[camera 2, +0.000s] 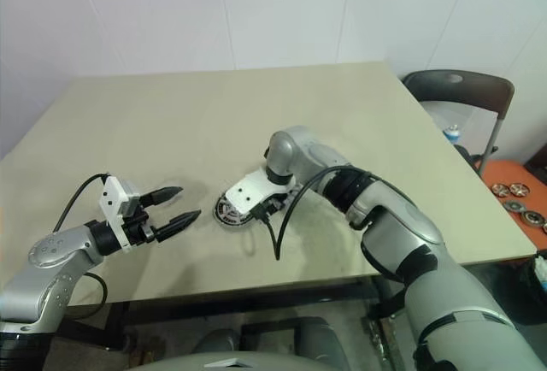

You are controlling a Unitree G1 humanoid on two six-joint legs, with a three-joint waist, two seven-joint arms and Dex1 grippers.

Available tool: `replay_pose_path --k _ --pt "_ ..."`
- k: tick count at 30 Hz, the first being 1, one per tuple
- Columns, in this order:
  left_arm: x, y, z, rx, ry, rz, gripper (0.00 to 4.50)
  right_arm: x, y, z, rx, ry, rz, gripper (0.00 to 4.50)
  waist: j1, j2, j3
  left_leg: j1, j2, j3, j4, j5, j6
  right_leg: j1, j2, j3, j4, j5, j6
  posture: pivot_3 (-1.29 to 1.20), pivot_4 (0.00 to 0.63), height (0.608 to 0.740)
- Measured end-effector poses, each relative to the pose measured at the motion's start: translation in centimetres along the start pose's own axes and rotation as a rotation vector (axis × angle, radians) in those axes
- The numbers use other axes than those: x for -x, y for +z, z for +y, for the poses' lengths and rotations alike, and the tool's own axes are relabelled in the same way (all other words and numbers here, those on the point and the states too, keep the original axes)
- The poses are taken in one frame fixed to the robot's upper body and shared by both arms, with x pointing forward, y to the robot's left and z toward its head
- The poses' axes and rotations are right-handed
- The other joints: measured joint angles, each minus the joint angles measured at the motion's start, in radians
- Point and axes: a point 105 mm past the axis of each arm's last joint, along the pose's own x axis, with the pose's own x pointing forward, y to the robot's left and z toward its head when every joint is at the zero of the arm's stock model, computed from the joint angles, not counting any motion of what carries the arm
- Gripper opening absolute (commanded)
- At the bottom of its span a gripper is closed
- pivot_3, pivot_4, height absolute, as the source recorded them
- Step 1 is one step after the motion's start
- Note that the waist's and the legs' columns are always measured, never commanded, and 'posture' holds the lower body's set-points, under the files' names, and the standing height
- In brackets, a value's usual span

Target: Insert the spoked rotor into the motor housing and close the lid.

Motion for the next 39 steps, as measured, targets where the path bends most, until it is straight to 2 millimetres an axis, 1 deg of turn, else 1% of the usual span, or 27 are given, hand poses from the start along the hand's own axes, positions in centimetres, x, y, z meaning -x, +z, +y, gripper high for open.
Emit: replay_pose_path --k 1,4,7,9,11,17,19,22,25,28,31,36,39 --pt "0.0 0.0 0.0 0.000 0.001 0.000 4.02 -0.1 0.1 0.0 -0.002 0.002 -0.004 2.13 0.000 0.000 0.000 0.000 0.000 0.000 0.000 0.000 0.000 0.000 0.000 0.000 0.000 0.000 0.000 0.00 0.000 0.740" --pt "0.0 0.0 0.0 0.000 0.003 0.000 4.02 -0.2 0.2 0.0 -0.006 0.001 -0.011 1.55 0.000 0.000 0.000 0.000 0.000 0.000 0.000 0.000 0.000 0.000 0.000 0.000 0.000 0.000 0.000 0.00 0.000 0.740" --pt "0.0 0.0 0.1 0.000 0.005 0.000 4.02 -0.1 0.0 0.0 -0.013 -0.001 -0.010 0.58 0.000 0.000 0.000 0.001 0.000 0.000 0.000 0.000 0.000 0.001 0.000 0.000 0.000 0.000 0.000 0.00 0.000 0.740" --pt "0.0 0.0 0.1 -0.001 0.006 -0.001 4.02 -0.1 0.0 0.0 -0.011 0.004 -0.009 0.07 -0.003 0.000 0.000 0.002 0.000 0.000 0.000 0.000 0.000 0.001 0.000 0.000 0.000 0.000 0.000 0.00 0.000 0.740" --pt "0.0 0.0 0.1 -0.001 0.007 -0.001 4.02 -0.4 0.3 -0.1 -0.005 0.006 -0.011 0.07 -0.002 0.000 0.000 0.003 0.000 0.000 0.000 0.000 0.000 0.002 0.001 0.000 0.001 0.000 0.000 0.00 0.000 0.740" --pt "0.0 0.0 0.1 0.000 0.009 -0.002 4.02 -0.5 0.2 -0.2 -0.026 0.009 0.004 0.07 -0.001 0.000 0.000 0.009 0.000 0.000 0.000 0.000 0.000 0.008 0.001 0.000 0.000 0.000 0.000 0.00 0.000 0.740" --pt "0.0 0.1 0.1 -0.001 0.009 -0.003 4.02 -0.5 0.2 -0.3 -0.080 0.018 0.007 0.07 -0.001 0.000 0.000 0.010 0.000 0.000 0.000 0.000 0.000 0.009 0.001 0.000 0.000 0.000 0.000 0.00 0.000 0.740" --pt "-0.1 0.1 0.2 -0.002 0.009 -0.006 4.02 0.0 0.3 -0.2 -0.213 0.056 0.006 0.07 0.002 0.001 0.000 0.010 0.000 0.000 0.000 0.000 0.000 0.009 0.001 0.000 0.000 0.000 0.000 0.00 0.000 0.740" --pt "-0.1 0.1 0.3 0.002 0.012 -0.005 4.02 0.7 0.8 0.3 -0.314 0.115 -0.011 0.07 0.006 0.001 0.000 0.008 0.000 0.000 0.000 0.000 0.000 0.008 0.001 0.000 -0.001 0.000 0.000 0.00 0.000 0.740" --pt "-0.2 0.2 0.4 -0.003 0.010 -0.011 4.02 0.8 1.0 0.5 -0.355 0.132 -0.021 0.07 0.004 0.001 0.000 0.008 -0.001 0.000 0.000 0.000 0.000 0.008 0.000 0.000 -0.001 0.000 0.000 0.00 0.000 0.740" --pt "-0.3 0.1 0.4 0.001 0.008 -0.011 4.02 0.6 0.9 0.3 -0.328 0.120 -0.005 0.07 0.003 0.001 0.000 0.008 0.000 0.000 -0.001 0.000 0.000 0.008 0.001 0.000 0.000 0.000 0.000 0.00 0.000 0.740" --pt "-0.3 0.1 0.3 0.003 0.009 -0.012 4.02 -0.2 0.6 0.0 -0.197 0.075 0.017 0.07 -0.001 0.001 0.000 0.009 0.000 0.001 0.000 0.000 0.000 0.008 0.001 0.000 0.000 0.000 0.000 0.00 0.000 0.740" --pt "-0.3 0.1 0.3 0.004 0.009 -0.011 4.02 -0.2 0.5 0.1 -0.108 0.072 0.025 0.07 -0.002 0.001 0.000 0.009 0.000 0.001 0.000 0.000 0.000 0.008 0.001 0.000 0.000 0.000 0.000 0.00 0.000 0.740"
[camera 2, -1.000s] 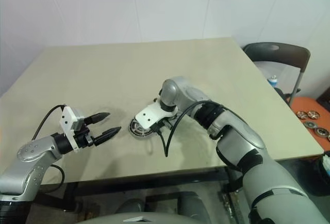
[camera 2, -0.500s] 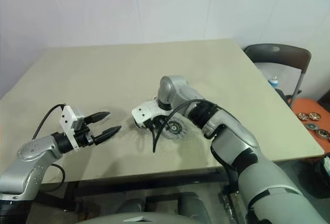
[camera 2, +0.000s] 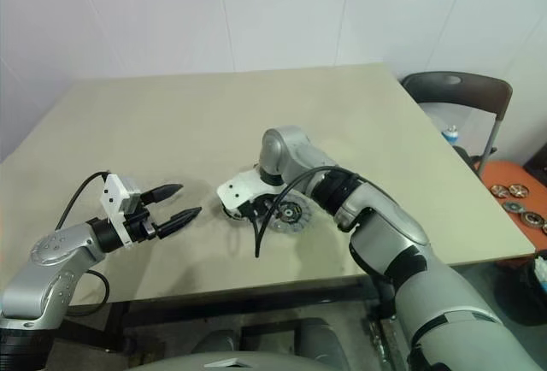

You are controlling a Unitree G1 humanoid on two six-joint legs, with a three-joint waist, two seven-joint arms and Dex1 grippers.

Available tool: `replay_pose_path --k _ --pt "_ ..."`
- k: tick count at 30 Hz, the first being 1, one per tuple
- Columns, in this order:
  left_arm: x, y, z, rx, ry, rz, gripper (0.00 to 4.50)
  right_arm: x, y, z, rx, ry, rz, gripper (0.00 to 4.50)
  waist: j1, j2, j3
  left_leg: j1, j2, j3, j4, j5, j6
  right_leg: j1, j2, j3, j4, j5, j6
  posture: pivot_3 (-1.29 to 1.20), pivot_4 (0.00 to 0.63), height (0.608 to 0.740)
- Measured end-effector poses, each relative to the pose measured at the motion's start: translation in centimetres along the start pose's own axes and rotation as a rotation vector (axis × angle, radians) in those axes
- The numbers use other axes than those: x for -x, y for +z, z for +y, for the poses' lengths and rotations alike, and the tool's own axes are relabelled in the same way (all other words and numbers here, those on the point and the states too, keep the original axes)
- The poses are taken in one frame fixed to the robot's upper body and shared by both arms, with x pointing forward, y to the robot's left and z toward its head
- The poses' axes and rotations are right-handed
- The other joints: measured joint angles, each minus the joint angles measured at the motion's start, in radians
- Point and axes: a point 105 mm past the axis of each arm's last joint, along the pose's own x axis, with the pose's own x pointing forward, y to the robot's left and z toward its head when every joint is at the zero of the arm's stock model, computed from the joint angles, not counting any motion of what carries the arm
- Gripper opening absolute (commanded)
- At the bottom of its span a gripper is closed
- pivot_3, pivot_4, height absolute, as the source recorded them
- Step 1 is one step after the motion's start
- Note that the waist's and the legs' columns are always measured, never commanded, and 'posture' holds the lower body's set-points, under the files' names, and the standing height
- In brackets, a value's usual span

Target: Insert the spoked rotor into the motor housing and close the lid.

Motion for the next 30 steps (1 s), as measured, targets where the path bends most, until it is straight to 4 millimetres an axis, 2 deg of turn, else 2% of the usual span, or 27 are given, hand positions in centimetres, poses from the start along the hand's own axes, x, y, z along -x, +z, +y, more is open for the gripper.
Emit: replay_pose_path --k 7,19,25,30 --pt "0.1 -0.2 -0.1 0.005 0.005 0.005 4.02 0.1 -1.1 0.4 0.217 -0.004 0.051 0.07 0.002 0.000 0.000 0.006 0.000 0.000 0.000 0.000 0.000 0.007 0.001 0.000 -0.001 0.000 0.000 0.00 0.000 0.740" --pt "0.0 0.0 0.1 0.002 0.018 -0.002 4.02 0.1 -1.7 0.4 0.321 -0.010 0.094 0.07 0.002 0.000 0.000 0.011 0.000 0.000 0.001 0.000 0.000 0.012 0.001 0.000 -0.001 -0.002 -0.003 0.00 0.000 0.740" --pt "0.0 0.0 0.1 0.000 0.018 -0.003 4.02 0.0 -1.8 0.1 0.290 -0.028 0.089 1.79 0.001 0.000 0.000 0.010 0.000 0.000 0.001 0.000 0.000 0.012 0.001 0.000 -0.001 -0.002 -0.003 0.00 0.000 0.740" --pt "0.0 0.1 0.1 -0.003 0.017 -0.006 4.02 0.1 -1.7 0.0 0.255 -0.016 0.087 1.79 0.001 0.001 0.001 0.008 0.000 0.000 0.000 0.000 0.000 0.010 0.000 0.000 -0.002 -0.001 -0.002 0.00 0.000 0.740"
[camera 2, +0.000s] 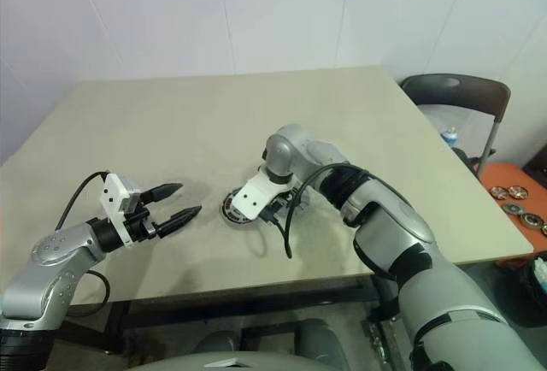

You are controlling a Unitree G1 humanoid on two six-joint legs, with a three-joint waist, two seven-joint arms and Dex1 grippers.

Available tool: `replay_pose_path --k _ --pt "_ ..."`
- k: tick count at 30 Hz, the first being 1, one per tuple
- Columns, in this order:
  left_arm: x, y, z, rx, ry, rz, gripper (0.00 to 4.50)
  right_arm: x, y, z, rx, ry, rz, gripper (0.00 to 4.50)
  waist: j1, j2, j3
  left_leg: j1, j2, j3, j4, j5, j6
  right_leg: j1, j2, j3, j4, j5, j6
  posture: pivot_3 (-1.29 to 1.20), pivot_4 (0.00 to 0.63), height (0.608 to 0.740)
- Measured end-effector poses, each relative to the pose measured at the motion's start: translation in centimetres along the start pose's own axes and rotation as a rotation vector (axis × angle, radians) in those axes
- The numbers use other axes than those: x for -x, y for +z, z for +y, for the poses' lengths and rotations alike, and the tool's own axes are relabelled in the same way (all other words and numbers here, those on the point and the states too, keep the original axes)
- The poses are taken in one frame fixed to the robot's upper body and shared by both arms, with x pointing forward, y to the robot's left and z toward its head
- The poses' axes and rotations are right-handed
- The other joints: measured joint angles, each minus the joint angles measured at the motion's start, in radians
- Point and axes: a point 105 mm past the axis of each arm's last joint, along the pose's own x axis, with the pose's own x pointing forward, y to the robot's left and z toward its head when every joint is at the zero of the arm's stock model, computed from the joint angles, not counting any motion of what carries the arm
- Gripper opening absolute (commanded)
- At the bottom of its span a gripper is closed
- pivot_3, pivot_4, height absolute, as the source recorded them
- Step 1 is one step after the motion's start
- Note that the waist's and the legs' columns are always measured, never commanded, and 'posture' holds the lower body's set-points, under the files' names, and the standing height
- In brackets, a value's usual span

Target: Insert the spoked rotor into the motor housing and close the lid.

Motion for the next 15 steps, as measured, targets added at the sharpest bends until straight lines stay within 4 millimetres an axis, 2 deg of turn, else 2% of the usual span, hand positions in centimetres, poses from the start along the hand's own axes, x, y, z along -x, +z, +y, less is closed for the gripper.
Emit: replay_pose_path --k 8,12,15 --pt "0.0 0.0 0.1 0.001 0.001 0.001 4.02 2.6 0.1 2.0 -0.001 0.065 -0.054 1.79 0.004 0.001 0.001 -0.003 0.000 0.000 0.000 0.000 0.000 -0.003 -0.001 0.000 -0.001 0.001 0.001 0.00 0.000 0.740" --pt "0.0 0.0 0.1 0.002 -0.001 0.002 4.02 4.2 0.4 2.5 -0.106 0.031 -0.145 1.79 0.002 0.002 0.001 -0.003 0.000 0.000 0.000 0.000 0.000 -0.003 -0.001 0.000 -0.001 -0.001 -0.001 0.00 0.000 0.740" --pt "0.0 0.0 0.0 0.003 -0.010 0.000 4.02 5.8 1.2 1.8 -0.278 -0.034 -0.289 1.79 0.001 0.003 0.002 -0.003 0.001 0.000 0.000 0.000 0.000 -0.003 0.000 0.000 -0.001 -0.001 -0.001 0.00 0.000 0.740"
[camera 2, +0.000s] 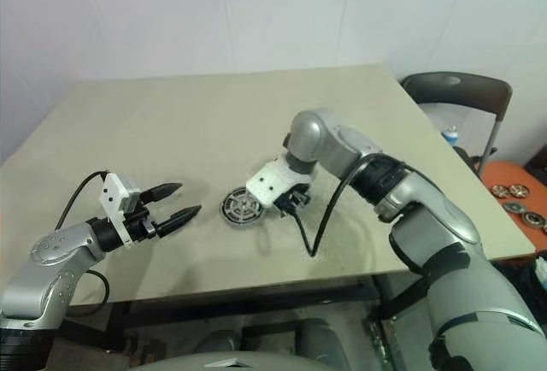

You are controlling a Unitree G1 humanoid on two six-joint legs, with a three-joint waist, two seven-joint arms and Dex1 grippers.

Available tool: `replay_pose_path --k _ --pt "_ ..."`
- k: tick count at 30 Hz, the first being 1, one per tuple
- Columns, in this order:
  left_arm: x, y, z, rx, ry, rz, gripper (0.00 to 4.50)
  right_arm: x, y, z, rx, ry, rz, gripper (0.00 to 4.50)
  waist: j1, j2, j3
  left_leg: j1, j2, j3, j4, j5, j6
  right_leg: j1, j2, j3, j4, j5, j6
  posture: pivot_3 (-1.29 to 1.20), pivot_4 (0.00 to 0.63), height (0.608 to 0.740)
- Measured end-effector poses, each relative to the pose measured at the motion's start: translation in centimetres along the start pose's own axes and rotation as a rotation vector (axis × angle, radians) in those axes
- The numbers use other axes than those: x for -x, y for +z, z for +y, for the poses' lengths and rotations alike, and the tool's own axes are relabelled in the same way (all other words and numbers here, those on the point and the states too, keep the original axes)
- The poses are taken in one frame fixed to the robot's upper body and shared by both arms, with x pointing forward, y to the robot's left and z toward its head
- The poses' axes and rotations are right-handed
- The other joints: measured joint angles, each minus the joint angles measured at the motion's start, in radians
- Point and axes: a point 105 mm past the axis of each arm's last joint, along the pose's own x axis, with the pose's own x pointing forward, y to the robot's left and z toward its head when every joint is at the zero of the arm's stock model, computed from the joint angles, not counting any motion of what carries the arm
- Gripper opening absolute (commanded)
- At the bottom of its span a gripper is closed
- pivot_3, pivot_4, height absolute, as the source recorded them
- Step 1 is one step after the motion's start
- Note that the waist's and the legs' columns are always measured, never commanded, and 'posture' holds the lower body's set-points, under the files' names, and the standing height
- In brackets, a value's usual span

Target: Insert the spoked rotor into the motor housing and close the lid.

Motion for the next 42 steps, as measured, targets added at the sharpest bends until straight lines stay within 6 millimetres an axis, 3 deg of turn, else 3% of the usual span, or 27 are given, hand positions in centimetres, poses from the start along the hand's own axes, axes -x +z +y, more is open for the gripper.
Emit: replay_pose_path --k 4,6,7,12,18,23,27,29,34,42 --pt "0.2 0.2 0.2 -0.011 -0.008 0.010 4.02 3.1 0.5 -2.4 -0.192 -0.271 -0.196 1.79 0.007 -0.001 -0.001 0.000 0.000 0.000 0.000 0.000 0.000 0.001 0.000 0.000 0.000 0.000 0.000 0.00 0.000 0.740" --pt "-0.1 0.9 0.3 -0.028 -0.020 -0.003 4.02 3.6 -1.4 -3.7 -0.356 -0.466 -0.300 1.79 0.019 -0.003 -0.002 0.000 -0.001 0.000 0.001 0.000 0.000 0.002 0.000 0.000 -0.001 0.000 -0.001 0.00 0.000 0.740" --pt "-0.2 1.2 0.4 -0.031 -0.029 -0.008 4.02 3.6 -2.8 -3.7 -0.440 -0.533 -0.337 1.42 0.027 -0.002 -0.001 0.000 -0.001 0.000 0.001 0.000 0.000 0.002 -0.001 0.000 -0.002 0.000 -0.001 0.00 0.000 0.740" --pt "-0.1 1.7 1.1 -0.049 -0.054 0.013 4.02 2.9 -9.4 -0.8 -0.888 -0.759 -0.502 0.03 0.036 0.001 0.001 -0.002 -0.002 0.002 0.000 -0.001 0.003 0.001 -0.001 0.001 -0.005 0.001 0.001 0.00 0.000 0.740" --pt "-0.7 2.9 1.8 -0.070 -0.099 0.010 4.02 4.2 -11.6 2.2 -1.182 -0.899 -0.681 0.03 0.028 0.002 0.001 -0.002 0.000 0.003 -0.002 -0.002 0.003 0.000 0.001 0.003 -0.005 0.002 0.003 0.00 0.000 0.740" --pt "-0.9 2.6 2.1 -0.055 -0.115 0.024 4.02 2.2 -13.0 5.9 -1.415 -0.886 -0.744 0.03 0.029 0.002 0.001 -0.001 0.000 0.004 0.000 -0.002 0.004 0.002 0.002 0.002 -0.005 0.001 0.003 0.00 0.000 0.740" --pt "-1.3 2.3 2.0 -0.049 -0.135 0.035 4.02 -0.8 -14.1 9.0 -1.532 -0.858 -0.672 0.03 0.028 0.003 0.002 0.000 0.000 0.004 0.000 -0.002 0.005 0.005 0.003 0.002 -0.009 0.001 0.003 0.00 0.000 0.740" --pt "-1.6 2.4 2.0 -0.051 -0.145 0.029 4.02 -1.3 -14.2 9.6 -1.559 -0.857 -0.653 0.03 0.023 0.003 0.002 0.000 0.000 0.005 0.001 -0.002 0.005 0.005 0.003 0.004 -0.009 0.001 0.003 0.00 0.000 0.740" --pt "-1.9 2.5 1.8 -0.052 -0.158 0.024 4.02 -1.0 -13.5 9.0 -1.514 -0.873 -0.635 0.03 0.026 0.002 0.002 0.000 0.001 0.004 0.000 -0.002 0.005 0.005 0.004 0.003 -0.010 0.001 0.004 0.00 0.000 0.740" --pt "-1.7 2.2 1.7 -0.046 -0.152 0.031 4.02 -3.2 -12.4 7.5 -1.455 -0.874 -0.565 0.03 0.027 0.002 0.002 0.000 0.001 0.004 0.001 -0.002 0.005 0.006 0.004 0.003 -0.010 0.001 0.004 0.00 0.000 0.740"
